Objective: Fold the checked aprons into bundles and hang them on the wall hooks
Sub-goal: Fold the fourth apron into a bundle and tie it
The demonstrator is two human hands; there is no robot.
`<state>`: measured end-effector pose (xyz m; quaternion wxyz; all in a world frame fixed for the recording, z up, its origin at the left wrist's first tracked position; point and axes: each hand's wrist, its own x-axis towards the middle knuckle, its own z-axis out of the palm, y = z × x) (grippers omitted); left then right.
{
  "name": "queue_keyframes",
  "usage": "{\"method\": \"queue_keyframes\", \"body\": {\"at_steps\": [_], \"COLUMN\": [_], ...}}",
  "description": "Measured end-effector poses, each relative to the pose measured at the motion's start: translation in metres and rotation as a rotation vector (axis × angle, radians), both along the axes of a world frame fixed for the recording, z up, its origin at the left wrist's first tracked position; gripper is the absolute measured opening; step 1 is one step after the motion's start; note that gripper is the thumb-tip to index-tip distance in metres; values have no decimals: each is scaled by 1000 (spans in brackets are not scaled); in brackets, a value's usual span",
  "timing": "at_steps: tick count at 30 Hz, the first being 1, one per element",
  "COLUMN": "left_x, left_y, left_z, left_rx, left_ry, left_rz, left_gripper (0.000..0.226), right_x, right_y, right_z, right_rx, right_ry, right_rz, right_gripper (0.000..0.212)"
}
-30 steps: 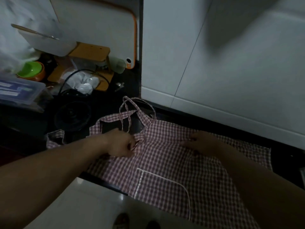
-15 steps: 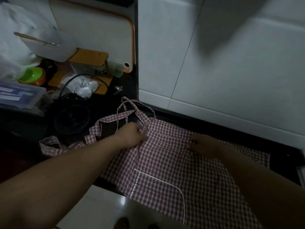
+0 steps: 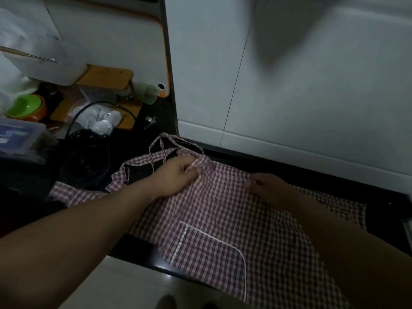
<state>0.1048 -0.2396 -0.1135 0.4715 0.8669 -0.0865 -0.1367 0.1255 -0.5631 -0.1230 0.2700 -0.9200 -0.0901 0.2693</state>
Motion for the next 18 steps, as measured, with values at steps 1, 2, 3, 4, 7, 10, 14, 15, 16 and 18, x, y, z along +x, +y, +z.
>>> {"method": "queue_keyframes", "body": {"at_steps": [1, 2, 3, 4, 7, 10, 14, 15, 16, 18], "left_x": [3, 6, 8, 7, 12, 20, 25, 25, 23, 17], "left_y": [-3, -7, -10, -13, -15, -22, -40, -44, -45, -40], "left_z": [-2, -6, -14, -23, -44, -49, -48, -47, -45, -39], "left_rx": [-69, -109, -124, -121, -71, 67, 512, 587, 620, 569], "left_ry": [15, 54, 99, 135, 135, 111, 60, 57, 58, 50], "left_rz": [46, 77, 108, 150, 305, 346, 337, 347, 361, 403], "left_gripper": [22, 21, 20, 20, 21, 23, 35, 38, 40, 50], "right_x": [0, 0, 0, -1, 1, 5, 9, 8, 5, -5], "right_y": [-1, -2, -3, -3, -3, -3, 2, 3, 4, 6], "right_z": [-1, -4, -6, -10, -20, -27, -35, -36, -37, -31], "right_rx": [27, 5, -19, -37, -61, -178, -456, -470, -470, -513], "right_ry": [-34, -77, -108, -130, -168, -247, -230, -243, -269, -384], "right_rz": [-65, -108, -140, -170, -225, -211, -216, -242, -276, -319], "right_gripper": [31, 35, 38, 39, 37, 43, 53, 53, 50, 50]}}
